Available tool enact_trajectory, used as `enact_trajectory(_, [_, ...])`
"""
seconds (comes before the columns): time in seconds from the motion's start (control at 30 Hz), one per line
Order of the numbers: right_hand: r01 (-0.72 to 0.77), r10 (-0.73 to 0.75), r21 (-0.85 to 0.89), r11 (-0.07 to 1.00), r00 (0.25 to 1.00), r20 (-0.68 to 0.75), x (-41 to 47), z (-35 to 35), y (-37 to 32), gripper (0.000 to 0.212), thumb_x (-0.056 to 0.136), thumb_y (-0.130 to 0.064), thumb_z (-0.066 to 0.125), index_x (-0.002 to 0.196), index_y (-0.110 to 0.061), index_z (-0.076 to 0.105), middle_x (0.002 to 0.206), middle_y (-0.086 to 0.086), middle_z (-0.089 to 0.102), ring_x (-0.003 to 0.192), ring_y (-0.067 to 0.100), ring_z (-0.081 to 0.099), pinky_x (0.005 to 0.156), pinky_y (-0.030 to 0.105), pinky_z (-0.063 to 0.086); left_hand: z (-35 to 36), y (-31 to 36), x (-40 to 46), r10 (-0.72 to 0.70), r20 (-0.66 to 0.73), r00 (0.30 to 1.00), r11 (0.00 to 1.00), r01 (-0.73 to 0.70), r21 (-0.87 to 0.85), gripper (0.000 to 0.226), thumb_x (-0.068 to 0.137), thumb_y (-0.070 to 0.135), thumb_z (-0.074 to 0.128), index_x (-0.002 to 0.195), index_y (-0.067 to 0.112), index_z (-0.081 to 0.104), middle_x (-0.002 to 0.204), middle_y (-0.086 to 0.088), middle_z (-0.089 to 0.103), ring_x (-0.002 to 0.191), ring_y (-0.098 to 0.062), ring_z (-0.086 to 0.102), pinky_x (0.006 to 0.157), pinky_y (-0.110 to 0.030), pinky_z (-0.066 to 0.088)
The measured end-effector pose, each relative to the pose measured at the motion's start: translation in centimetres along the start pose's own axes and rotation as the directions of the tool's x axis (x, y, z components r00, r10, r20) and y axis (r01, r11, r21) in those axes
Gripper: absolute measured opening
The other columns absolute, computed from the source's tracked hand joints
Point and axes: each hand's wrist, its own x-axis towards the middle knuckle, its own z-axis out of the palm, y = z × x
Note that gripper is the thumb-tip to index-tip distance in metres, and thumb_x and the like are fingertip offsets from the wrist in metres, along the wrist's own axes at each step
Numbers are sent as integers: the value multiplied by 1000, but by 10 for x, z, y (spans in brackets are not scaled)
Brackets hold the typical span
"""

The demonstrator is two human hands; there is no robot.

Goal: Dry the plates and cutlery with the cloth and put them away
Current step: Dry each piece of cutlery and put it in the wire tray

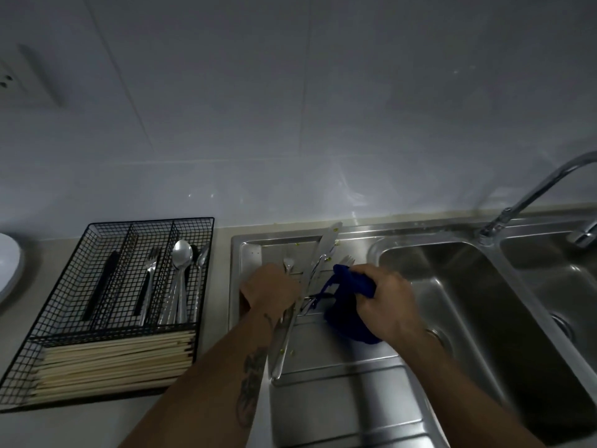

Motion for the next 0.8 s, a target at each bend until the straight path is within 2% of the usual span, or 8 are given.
enact_trajectory(0.1, [-6, 6, 16, 1000, 1000, 28, 2, 2, 3, 49, 71, 3, 61, 109, -27, 72, 94, -4, 69, 79, 12, 58, 63, 10, 38, 4, -3, 9, -36, -26, 999, 988, 31, -153, 26, 91, 30, 56, 75, 12, 67, 76, -4, 68, 70, -18, 65, 64, -28, 55])
enact_trajectory(0.2, [4, -4, 26, 1000, 1000, 30, 3, 8, 4, 50, 70, 1, 60, 111, -26, 71, 98, -2, 70, 82, 12, 59, 67, 13, 39, 8, -8, 18, -66, -58, 996, 946, 44, -322, 29, 94, 31, 52, 80, 10, 66, 75, -6, 66, 71, -23, 65, 65, -33, 56])
enact_trajectory(0.27, [7, -8, 9, 1000, 1000, 22, 2, 11, 3, 52, 69, -1, 59, 112, -27, 70, 98, -1, 70, 85, 15, 59, 68, 16, 39, 7, -8, 22, -82, -75, 994, 870, 35, -491, 25, 95, 25, 51, 77, 11, 61, 67, -2, 59, 67, -22, 60, 60, -30, 51])
enact_trajectory(0.37, [30, -30, 7, 1000, 999, -9, 1, 11, -6, 54, 71, 3, 59, 116, -26, 69, 98, 2, 69, 84, 16, 56, 68, 8, 35, -3, -9, 24, -87, -128, 988, 746, -21, -665, 19, 96, 18, 53, 78, 13, 60, 69, -1, 61, 68, -21, 61, 62, -31, 53])
enact_trajectory(0.43, [53, -52, 14, 999, 997, -54, 2, 8, -16, 57, 71, 6, 59, 119, -23, 68, 102, 4, 68, 88, 18, 57, 74, 11, 37, -15, -11, 21, -8, -124, 992, 733, -78, -676, 16, 97, 19, 54, 84, 14, 62, 75, -3, 65, 71, -18, 63, 65, -32, 54])
enact_trajectory(0.6, [241, -254, -96, 966, 954, -161, 3, 3, -51, 60, 63, -5, 67, 122, -16, 67, 120, 6, 65, 107, 28, 55, 93, 38, 49, -50, -18, -4, 245, -19, 969, 764, -205, -612, 14, 93, 21, 62, 84, 19, 73, 73, 5, 69, 67, -7, 62, 62, -19, 46])
enact_trajectory(0.7, [410, -436, -257, 875, 898, -51, -2, 8, -65, 57, 59, -15, 71, 116, -15, 70, 122, 7, 65, 110, 31, 58, 90, 43, 50, -75, -27, -32, 369, -6, 929, 781, -314, -540, 23, 88, 12, 65, 68, 24, 71, 63, 9, 67, 58, 4, 59, 56, -10, 43])
enact_trajectory(0.8, [427, -452, -339, 838, 892, 8, -9, 15, -58, 55, 62, -19, 80, 116, -18, 69, 119, 2, 66, 108, 28, 58, 86, 43, 50, -93, -44, -55, 397, -64, 916, 770, -370, -520, 16, 85, 14, 69, 70, 18, 72, 69, 5, 71, 64, -1, 64, 60, -19, 52])
